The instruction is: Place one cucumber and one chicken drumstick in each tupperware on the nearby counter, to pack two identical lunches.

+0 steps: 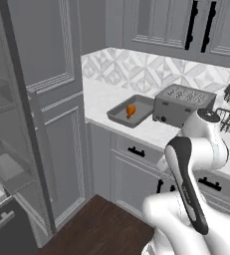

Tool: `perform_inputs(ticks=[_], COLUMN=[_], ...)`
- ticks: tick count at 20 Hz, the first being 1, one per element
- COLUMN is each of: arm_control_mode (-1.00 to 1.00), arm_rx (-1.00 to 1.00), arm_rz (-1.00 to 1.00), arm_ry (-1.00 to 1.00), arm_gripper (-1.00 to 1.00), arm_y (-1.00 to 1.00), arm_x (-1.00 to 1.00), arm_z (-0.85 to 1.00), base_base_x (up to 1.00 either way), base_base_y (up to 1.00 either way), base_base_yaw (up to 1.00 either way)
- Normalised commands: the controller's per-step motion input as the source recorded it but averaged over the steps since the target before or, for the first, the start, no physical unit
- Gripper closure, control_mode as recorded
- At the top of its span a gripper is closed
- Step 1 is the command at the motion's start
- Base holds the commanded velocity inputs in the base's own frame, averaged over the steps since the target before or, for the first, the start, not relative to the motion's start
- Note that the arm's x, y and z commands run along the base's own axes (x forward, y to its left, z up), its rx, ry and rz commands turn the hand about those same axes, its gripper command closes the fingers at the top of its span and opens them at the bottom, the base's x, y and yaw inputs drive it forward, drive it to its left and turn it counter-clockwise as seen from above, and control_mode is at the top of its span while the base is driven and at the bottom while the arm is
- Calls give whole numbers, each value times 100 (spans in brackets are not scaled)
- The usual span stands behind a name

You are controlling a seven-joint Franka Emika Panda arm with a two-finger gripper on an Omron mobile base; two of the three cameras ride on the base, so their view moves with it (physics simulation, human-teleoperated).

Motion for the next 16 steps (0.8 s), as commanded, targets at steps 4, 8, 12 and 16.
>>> perform_inputs(ticks=[4,8,12,16], arm_control_mode=[100,100,100,100], arm_rx=[0,0,0,0], arm_rz=[0,0,0,0], arm_ry=[0,0,0,0], arm_gripper=[-100,-100,-100,-100], arm_y=[0,0,0,0], arm_x=[0,0,0,0], arm_z=[0,0,0,0], base_base_x=[-100,-87,-41,-27], base_base_y=[6,53,93,89], base_base_yaw=[24,64,84,65])
